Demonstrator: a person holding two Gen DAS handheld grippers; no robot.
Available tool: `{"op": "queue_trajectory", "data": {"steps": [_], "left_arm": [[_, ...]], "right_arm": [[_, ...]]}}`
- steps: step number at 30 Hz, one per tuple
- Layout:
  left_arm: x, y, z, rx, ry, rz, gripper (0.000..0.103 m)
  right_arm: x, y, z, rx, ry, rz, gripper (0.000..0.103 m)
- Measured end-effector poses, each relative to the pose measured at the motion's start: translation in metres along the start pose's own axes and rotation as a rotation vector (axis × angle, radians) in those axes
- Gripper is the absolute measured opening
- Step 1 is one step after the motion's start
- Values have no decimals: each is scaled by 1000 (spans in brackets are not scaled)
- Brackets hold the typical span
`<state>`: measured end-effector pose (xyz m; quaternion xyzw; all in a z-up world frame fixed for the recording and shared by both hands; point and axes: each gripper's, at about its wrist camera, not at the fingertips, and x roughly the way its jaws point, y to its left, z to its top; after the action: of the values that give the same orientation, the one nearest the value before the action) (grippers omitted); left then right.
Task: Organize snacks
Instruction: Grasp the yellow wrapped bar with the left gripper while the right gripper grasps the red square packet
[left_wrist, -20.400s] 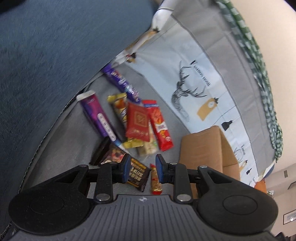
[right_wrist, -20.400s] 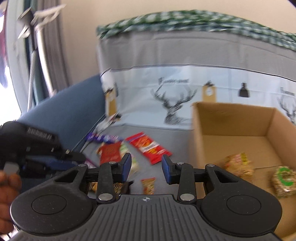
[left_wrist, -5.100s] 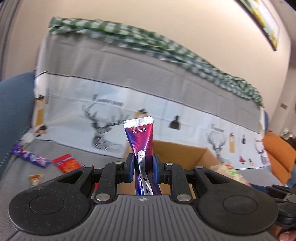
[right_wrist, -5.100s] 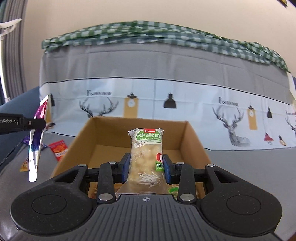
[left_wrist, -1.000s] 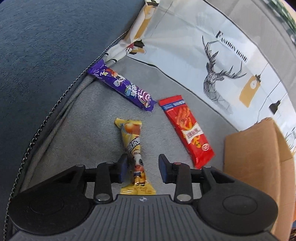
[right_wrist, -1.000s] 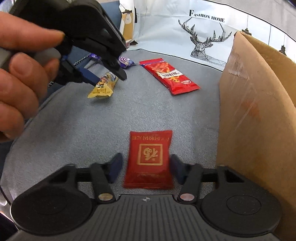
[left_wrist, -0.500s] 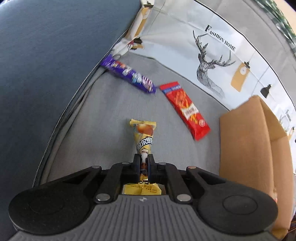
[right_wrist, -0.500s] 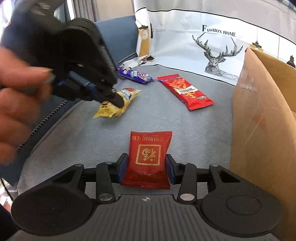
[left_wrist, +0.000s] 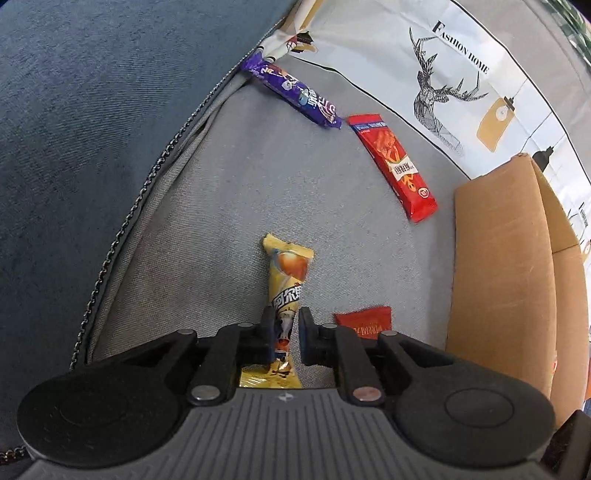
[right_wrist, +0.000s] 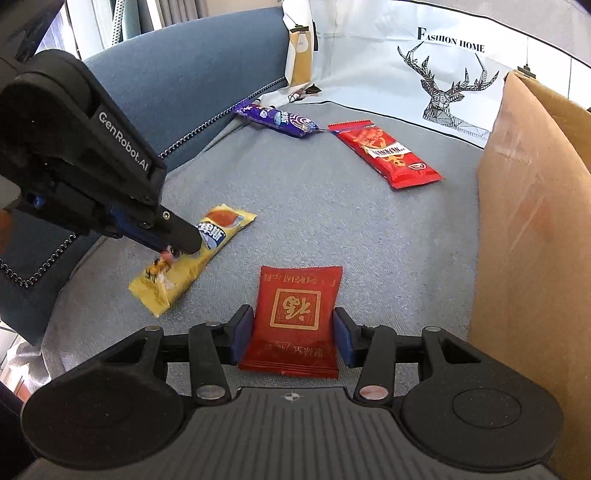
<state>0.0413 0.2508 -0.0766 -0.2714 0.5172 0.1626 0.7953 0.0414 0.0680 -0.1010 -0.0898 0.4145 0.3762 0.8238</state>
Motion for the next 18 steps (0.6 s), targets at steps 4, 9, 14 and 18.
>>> {"op": "queue_trajectory", "data": {"steps": [4, 9, 14, 18], "left_arm": [[6, -4, 1, 15, 10, 16, 23], [11, -5, 3, 22, 14, 25, 26], [14, -9, 4, 31, 17, 29, 26], [15, -10, 5, 37, 19, 27, 26]], "right_arm": [[1, -2, 1, 14, 5, 1, 50], [2, 0, 1, 5, 8, -3, 52], [3, 0, 2, 0, 8, -4, 52], [3, 0, 1, -6, 8, -8, 52]]}}
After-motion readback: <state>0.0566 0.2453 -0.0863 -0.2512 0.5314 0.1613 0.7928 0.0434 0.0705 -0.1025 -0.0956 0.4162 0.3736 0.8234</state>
